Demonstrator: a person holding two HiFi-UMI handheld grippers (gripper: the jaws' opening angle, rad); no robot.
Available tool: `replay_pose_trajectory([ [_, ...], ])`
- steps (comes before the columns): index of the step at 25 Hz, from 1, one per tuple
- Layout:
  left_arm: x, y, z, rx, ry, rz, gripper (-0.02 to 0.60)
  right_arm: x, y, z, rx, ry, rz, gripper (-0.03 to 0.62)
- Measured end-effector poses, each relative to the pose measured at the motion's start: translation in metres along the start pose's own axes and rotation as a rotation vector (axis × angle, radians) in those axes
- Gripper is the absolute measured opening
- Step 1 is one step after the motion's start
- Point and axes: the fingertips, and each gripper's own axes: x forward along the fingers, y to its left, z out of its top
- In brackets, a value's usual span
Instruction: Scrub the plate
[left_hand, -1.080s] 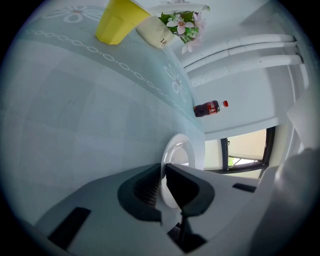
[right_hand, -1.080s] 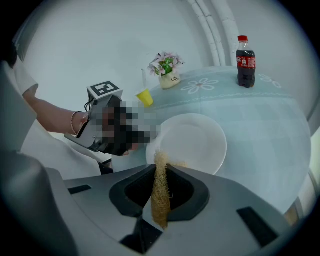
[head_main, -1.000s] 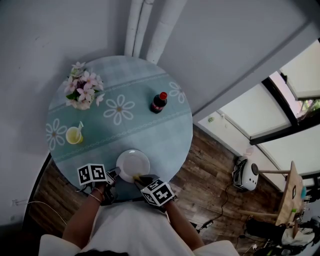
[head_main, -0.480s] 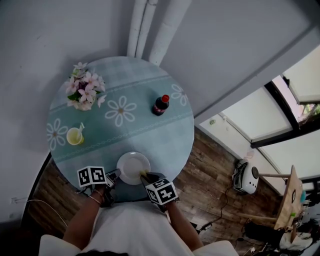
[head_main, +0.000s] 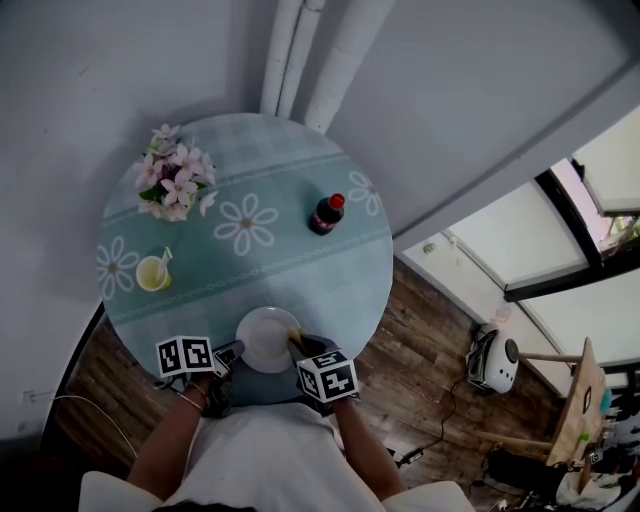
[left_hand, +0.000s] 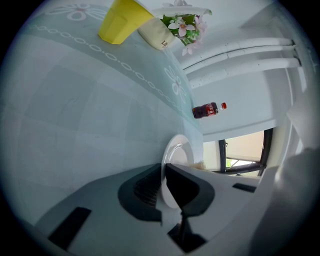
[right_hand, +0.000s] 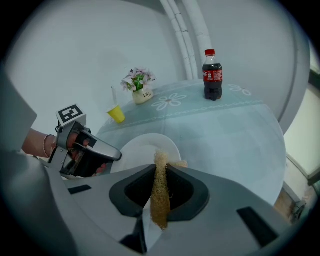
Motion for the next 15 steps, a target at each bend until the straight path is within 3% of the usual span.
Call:
replay_pose_trajectory([
  [15,0.0,-0.001,0.001,0.005,-0.008,0.009,0.035,0.021,-0.001,0.031,-0.022,-0.016,0.011,0.064],
])
